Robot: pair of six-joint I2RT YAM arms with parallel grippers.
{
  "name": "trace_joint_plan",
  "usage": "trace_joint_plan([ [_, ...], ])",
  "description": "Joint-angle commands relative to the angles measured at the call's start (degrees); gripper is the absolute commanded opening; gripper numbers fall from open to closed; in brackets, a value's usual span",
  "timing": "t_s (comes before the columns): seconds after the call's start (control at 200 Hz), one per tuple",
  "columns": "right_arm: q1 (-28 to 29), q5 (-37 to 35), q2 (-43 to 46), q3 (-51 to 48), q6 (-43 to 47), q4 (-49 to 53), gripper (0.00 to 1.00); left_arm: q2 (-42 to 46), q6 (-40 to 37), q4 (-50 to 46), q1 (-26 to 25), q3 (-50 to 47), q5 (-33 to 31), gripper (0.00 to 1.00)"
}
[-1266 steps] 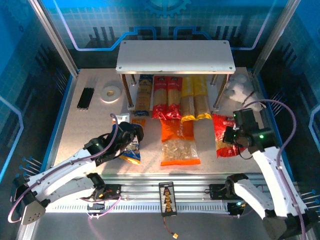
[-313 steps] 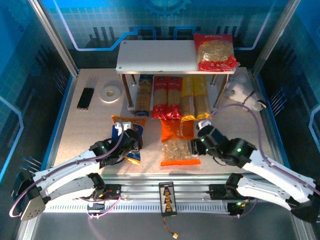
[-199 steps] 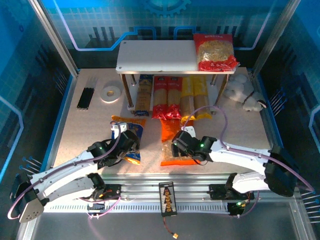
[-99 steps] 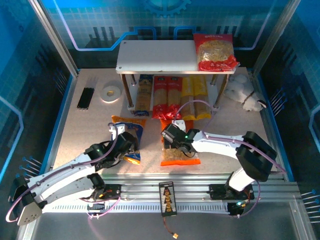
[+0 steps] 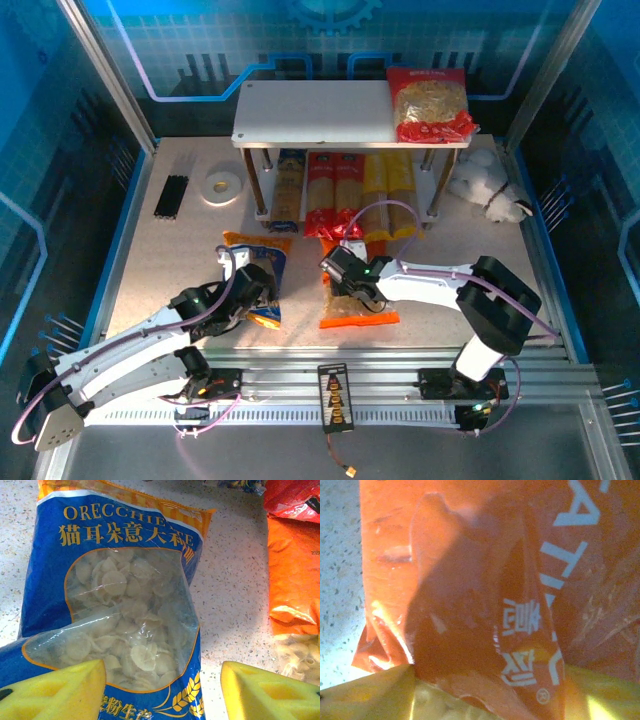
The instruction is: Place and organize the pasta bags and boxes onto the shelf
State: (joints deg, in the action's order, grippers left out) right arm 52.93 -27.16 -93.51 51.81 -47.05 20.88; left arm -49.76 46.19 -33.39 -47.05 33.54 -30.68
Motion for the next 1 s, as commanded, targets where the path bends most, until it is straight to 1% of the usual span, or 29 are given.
trace_joint_plan([
  [0.0, -0.5, 4.8, 2.2, -4.4, -0.3, 0.7, 0.59, 0.7, -1.1, -1.2, -0.2, -0.4, -1.4, 0.63],
  [0.07, -0.5, 6.0, 3.7, -6.3, -0.4, 0.8, 0.5, 0.7, -1.1, -1.2, -0.3, -0.3, -1.3, 0.63],
  [0.24, -0.6, 9.4, 6.4, -9.8, 0.3, 0.0, 0.34, 0.7, -1.2, -1.0, -0.3, -0.1, -1.2, 0.63],
  [0.3, -0.6, 10.4, 7.1, -10.7, 0.7, -0.1, 0.23, 0.7, -1.3, -0.9, -0.2, 0.0, -1.1, 0.63],
  [0.355, -0.6, 11.5, 7.7, -11.2, 0.9, 0.1, 0.09, 0.7, -1.3, -1.0, -0.3, 0.1, -1.1, 0.62],
  [0.4, -0.6, 12.2, 8.3, -11.6, 0.9, 0.1, 0.0, 0.7, -1.4, -1.1, -0.2, 0.2, -1.1, 0.62],
  [0.555, -0.5, 12.8, 12.4, -12.6, 0.9, 1.0, 0.0, 1.1, -1.5, -1.1, -0.3, 0.2, -1.1, 0.62],
  [0.655, -0.3, 12.5, 16.6, -12.4, 2.1, 1.9, 0.0, 1.1, -1.8, -0.9, -0.3, 0.3, -1.2, 0.62],
  [0.901, 0.4, 12.4, 32.4, -10.6, 7.8, 5.7, 0.0, 1.0, -2.4, -0.4, -0.3, 0.7, -1.4, 0.62],
  [0.996, 0.4, 12.5, 38.1, -8.6, 8.7, 9.8, 0.0, 0.9, -2.5, -0.3, -0.2, 0.7, -1.4, 0.62],
])
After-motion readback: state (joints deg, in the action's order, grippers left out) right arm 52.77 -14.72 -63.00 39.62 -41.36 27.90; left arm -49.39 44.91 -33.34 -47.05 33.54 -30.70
